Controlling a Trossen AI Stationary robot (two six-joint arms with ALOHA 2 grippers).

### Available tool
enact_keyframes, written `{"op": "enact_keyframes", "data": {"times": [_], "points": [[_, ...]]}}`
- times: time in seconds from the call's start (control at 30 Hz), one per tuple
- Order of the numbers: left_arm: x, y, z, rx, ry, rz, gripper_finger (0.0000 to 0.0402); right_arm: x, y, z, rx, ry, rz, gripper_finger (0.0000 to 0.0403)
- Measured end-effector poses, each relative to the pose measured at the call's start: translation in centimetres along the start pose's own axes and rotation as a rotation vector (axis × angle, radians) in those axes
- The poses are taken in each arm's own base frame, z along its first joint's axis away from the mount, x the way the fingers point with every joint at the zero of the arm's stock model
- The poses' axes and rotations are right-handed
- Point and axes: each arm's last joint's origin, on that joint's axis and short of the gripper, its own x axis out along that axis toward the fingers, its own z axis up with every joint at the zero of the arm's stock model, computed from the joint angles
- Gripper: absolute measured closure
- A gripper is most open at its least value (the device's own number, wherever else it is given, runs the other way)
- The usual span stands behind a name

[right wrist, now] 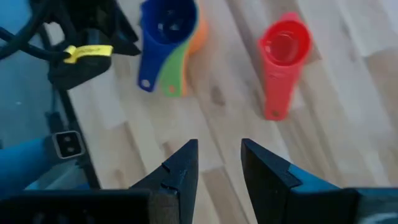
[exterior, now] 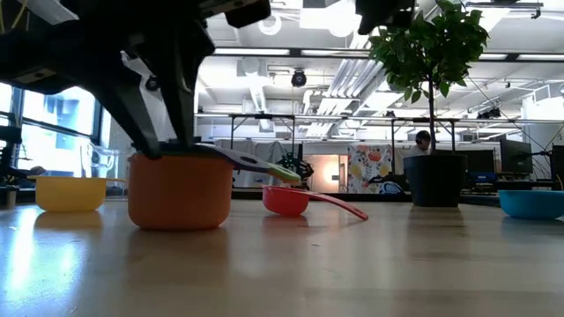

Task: Nest measuring cups in basket
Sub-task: Stack the violet measuring cup on top of the green measuring cup

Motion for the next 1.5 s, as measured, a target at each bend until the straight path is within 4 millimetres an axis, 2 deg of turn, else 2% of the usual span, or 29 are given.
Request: {"op": "enact_keyframes", "data": {"times": [0.13, 0.27, 0.37, 0.53, 0.73, 1.0, 1.17, 1.5], "points": [[-0.2, 0.3, -0.5, 0.052, -0.010, 0.001, 0.0312, 0.5, 0.1, 0.7, 0.013, -0.030, 0.032, 0.0289], [-0.3, 0.6, -1.1, 0.115, -0.007, 0.002, 0.0312, 1.7, -0.7, 2.1, 0.056, 0.002, 0.115, 0.0289], [-0.5, 0.8, -1.5, 0.162, -0.044, -0.021, 0.0312, 3.1, -1.4, 3.5, 0.092, 0.029, 0.212, 0.0289], [-0.7, 1.0, -1.9, 0.232, -0.117, -0.057, 0.0312, 6.6, -3.0, 4.7, 0.197, 0.145, 0.245, 0.0289], [-0.7, 1.0, -2.1, 0.326, -0.088, -0.047, 0.0312, 10.2, -3.1, 4.9, 0.270, 0.228, 0.243, 0.0289], [-0.1, 0.8, -2.3, 0.405, -0.092, -0.059, 0.0312, 13.9, -3.2, 5.5, 0.358, 0.211, 0.227, 0.0289], [1.1, 0.9, -2.6, 0.428, -0.067, -0.037, 0.0312, 14.7, -3.5, 5.2, 0.385, 0.206, 0.150, 0.0289], [1.8, 0.8, -2.0, 0.426, -0.087, -0.015, 0.0312, 16.7, -3.3, 4.4, 0.391, 0.248, 0.092, 0.0289]]}}
